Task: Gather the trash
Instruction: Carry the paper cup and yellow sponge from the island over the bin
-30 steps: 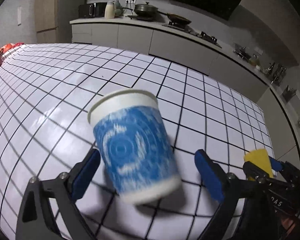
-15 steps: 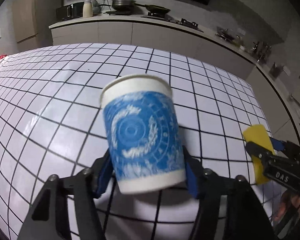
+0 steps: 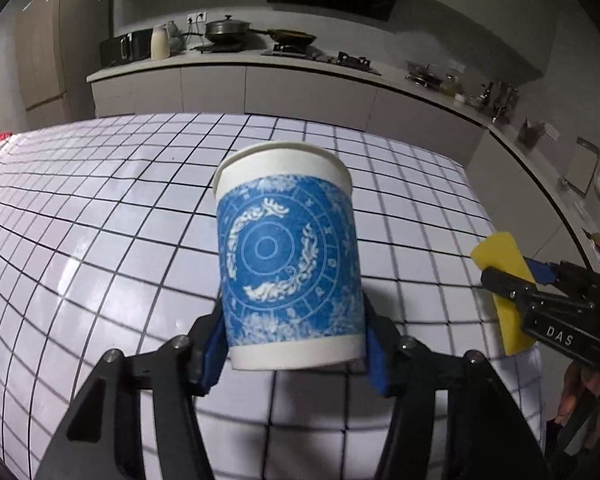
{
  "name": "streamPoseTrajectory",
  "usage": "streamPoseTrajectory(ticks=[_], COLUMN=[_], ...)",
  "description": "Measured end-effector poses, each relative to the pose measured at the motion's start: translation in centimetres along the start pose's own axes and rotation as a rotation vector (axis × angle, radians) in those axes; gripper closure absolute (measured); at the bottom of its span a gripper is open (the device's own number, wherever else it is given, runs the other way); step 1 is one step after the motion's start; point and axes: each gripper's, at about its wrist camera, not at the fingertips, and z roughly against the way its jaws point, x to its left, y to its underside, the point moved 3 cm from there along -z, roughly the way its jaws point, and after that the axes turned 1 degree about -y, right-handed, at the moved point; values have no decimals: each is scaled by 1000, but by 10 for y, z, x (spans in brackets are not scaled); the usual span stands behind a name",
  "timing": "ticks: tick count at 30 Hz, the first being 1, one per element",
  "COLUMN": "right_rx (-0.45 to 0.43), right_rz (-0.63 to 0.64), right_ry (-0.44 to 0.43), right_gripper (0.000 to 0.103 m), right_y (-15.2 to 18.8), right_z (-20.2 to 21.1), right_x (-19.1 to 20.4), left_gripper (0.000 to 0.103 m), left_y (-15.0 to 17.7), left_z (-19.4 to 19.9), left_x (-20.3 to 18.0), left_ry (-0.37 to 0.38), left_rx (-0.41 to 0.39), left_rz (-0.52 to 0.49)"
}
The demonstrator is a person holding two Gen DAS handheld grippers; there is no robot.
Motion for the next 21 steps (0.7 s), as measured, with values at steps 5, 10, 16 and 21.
streamPoseTrajectory(ticks=[5,10,16,21], right_rx=[-19,-39,-53,-61], right_rz=[4,-4,-21,-32], right_ry=[0,3,6,15], right_gripper=[53,53,53,53], right_y=[18,39,68,95], right_z=[32,64,98,125], right_x=[-7,-16,-29,-45], left_gripper=[45,45,45,45], left_y=[14,35,58,72], left_z=[23,41,59,76], left_x=[-22,-48,-76,-101], left_ry=[11,23,53,69], left_rx=[-19,-23,-21,-30], left_rz=[-26,-54,-69,-89])
